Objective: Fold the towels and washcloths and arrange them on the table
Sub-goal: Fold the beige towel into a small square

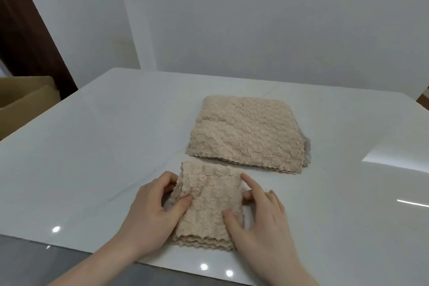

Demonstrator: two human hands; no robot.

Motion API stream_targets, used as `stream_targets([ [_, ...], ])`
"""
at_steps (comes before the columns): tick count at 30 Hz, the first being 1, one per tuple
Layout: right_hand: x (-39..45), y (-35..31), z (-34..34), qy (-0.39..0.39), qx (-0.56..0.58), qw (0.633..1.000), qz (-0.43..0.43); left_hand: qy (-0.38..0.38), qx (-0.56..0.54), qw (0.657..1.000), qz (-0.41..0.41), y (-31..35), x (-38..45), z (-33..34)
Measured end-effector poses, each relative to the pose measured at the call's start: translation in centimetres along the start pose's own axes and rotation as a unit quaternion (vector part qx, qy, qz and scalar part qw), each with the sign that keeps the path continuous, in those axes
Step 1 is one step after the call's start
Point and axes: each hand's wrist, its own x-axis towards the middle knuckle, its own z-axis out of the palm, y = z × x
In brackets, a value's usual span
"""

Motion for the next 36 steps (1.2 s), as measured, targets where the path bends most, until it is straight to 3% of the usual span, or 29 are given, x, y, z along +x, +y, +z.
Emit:
stream_targets([
  [5, 0.6, -0.7, -0.3, -0.008, 0.05, 0.996, 0.07, -0.015, 0.039, 0.998, -0.049, 0.2, 0.6, -0.5],
  [10, 2.0, -4.9, -5.0, -0.166, 0.15, 0.942, 0.249, -0.078, 0.032, 0.982, -0.167, 4.6, -0.6, -1.7],
  [13, 0.3, -8.2, -9.3, -0.176, 0.156, 0.925, 0.3, -0.088, -0.04, 0.967, -0.237, 10.2, -2.5, -3.6],
  [21, -3.9, -13.8, -17.0, -0.131, 0.208, 0.918, 0.31, -0.104, -0.123, 0.952, -0.259, 18.3, -5.1, -7.5],
  [27, -1.7, -14.4, -17.3, -0.104, 0.207, 0.926, 0.297, -0.105, -0.103, 0.953, -0.266, 19.3, -2.1, -7.6],
  [36, 3.8, -16.4, -15.5, -0.152, 0.231, 0.923, 0.268, -0.068, -0.105, 0.951, -0.282, 18.3, 1.2, -10.7],
])
